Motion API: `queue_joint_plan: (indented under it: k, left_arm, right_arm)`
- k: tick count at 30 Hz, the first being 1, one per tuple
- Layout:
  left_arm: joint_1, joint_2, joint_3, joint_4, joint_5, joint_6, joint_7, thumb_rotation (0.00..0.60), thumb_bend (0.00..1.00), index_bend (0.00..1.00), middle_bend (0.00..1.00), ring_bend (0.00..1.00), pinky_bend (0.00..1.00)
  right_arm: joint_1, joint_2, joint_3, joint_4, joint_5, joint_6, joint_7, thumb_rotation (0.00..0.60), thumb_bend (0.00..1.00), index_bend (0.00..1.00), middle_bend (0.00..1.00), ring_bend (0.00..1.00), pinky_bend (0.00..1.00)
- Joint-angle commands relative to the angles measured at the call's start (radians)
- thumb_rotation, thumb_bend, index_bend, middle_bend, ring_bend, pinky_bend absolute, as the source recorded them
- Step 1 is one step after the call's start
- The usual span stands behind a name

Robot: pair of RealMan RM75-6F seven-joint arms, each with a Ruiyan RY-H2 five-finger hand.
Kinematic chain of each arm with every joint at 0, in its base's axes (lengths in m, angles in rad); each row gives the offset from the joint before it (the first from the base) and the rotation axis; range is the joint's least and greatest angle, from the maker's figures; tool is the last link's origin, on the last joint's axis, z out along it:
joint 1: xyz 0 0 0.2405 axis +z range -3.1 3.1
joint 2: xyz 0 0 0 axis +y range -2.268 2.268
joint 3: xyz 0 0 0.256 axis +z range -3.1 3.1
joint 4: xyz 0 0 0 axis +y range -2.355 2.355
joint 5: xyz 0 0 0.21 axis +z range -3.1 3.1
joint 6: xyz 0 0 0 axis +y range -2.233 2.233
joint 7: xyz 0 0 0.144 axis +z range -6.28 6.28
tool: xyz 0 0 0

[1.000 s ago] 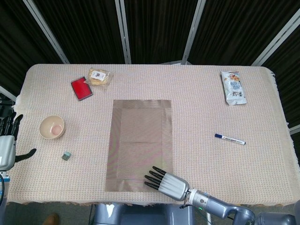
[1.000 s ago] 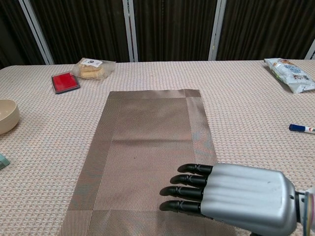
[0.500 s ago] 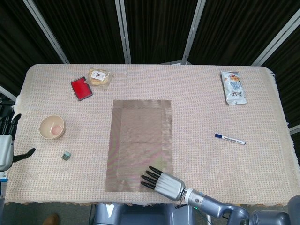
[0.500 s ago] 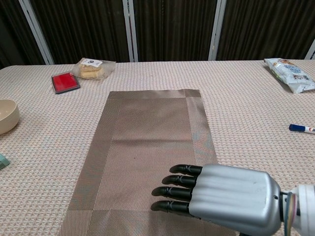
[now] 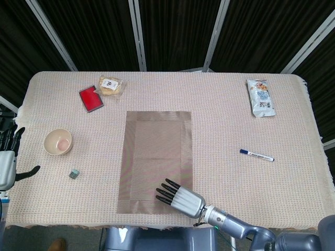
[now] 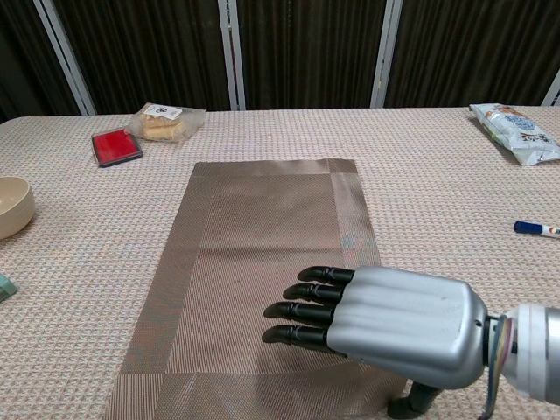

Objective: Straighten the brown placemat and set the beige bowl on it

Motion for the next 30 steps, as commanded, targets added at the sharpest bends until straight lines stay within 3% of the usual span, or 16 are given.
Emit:
queue_joint_plan:
  k: [1, 3, 6, 15, 21, 22, 25, 26, 30]
  left_arm:
    - [0.0, 0.0, -0.001, 0.001, -0.001, -0.002, -0.001, 0.6, 0.0, 0.0, 0.0, 0.0, 0.0]
    - [0.0, -0.001, -0.002, 0.003, -0.001, -0.004, -0.001, 0.6, 0.0, 0.0, 0.0, 0.0, 0.0]
    - [0.0, -0.002, -0.002, 0.005, 0.002, -0.005, -0.001, 0.6, 0.0, 0.0, 0.0, 0.0, 0.0]
    - [0.003, -0.002, -0.004, 0.005, 0.007, -0.006, -0.002, 0.6, 0.0, 0.0, 0.0, 0.0, 0.0]
    - [0.004, 0.0, -0.006, 0.006, 0.007, -0.009, -0.005, 0.6, 0.0, 0.0, 0.0, 0.0, 0.0]
    - [0.004, 0.0, -0.006, 0.006, 0.008, -0.009, -0.005, 0.6, 0.0, 0.0, 0.0, 0.0, 0.0]
    - [0.004, 0.0, -0.006, 0.006, 0.006, -0.011, -0.004, 0.6, 0.0, 0.0, 0.0, 0.0, 0.0]
    - [0.004, 0.0, -0.006, 0.006, 0.006, -0.012, -0.004, 0.6, 0.0, 0.0, 0.0, 0.0, 0.0]
    - [0.004, -0.001, -0.006, 0.004, 0.01, -0.012, 0.0, 0.6, 0.0, 0.0, 0.0, 0.0, 0.0]
  right_arm:
    - [0.004, 0.003, -0.001, -0.001, 0.002, 0.01, 0.014, 0.6, 0.13, 0.14, 0.0, 0.0, 0.0]
    - [0.006, 0.003, -0.005, 0.004, -0.002, 0.022, 0.03, 0.6, 0.26, 0.19, 0.0, 0.0, 0.0]
    - [0.008, 0.002, -0.014, 0.014, -0.01, 0.037, 0.046, 0.6, 0.37, 0.01, 0.0, 0.0, 0.0]
    - [0.01, -0.007, -0.041, 0.04, -0.045, 0.09, 0.092, 0.6, 0.46, 0.0, 0.0, 0.0, 0.0]
    - [0.001, 0.023, -0.077, 0.054, -0.085, 0.145, 0.128, 0.6, 0.46, 0.0, 0.0, 0.0, 0.0]
    - [-0.001, 0.031, -0.083, 0.055, -0.093, 0.155, 0.132, 0.6, 0.46, 0.07, 0.0, 0.0, 0.0]
    - [-0.011, 0.065, -0.108, 0.057, -0.123, 0.194, 0.144, 0.6, 0.46, 0.7, 0.0, 0.0, 0.0]
    - [-0.013, 0.074, -0.114, 0.058, -0.13, 0.204, 0.148, 0.6, 0.46, 0.81, 0.0, 0.0, 0.0]
    - [-0.026, 0.106, -0.135, 0.071, -0.152, 0.243, 0.171, 0.6, 0.46, 0.81, 0.0, 0.0, 0.0]
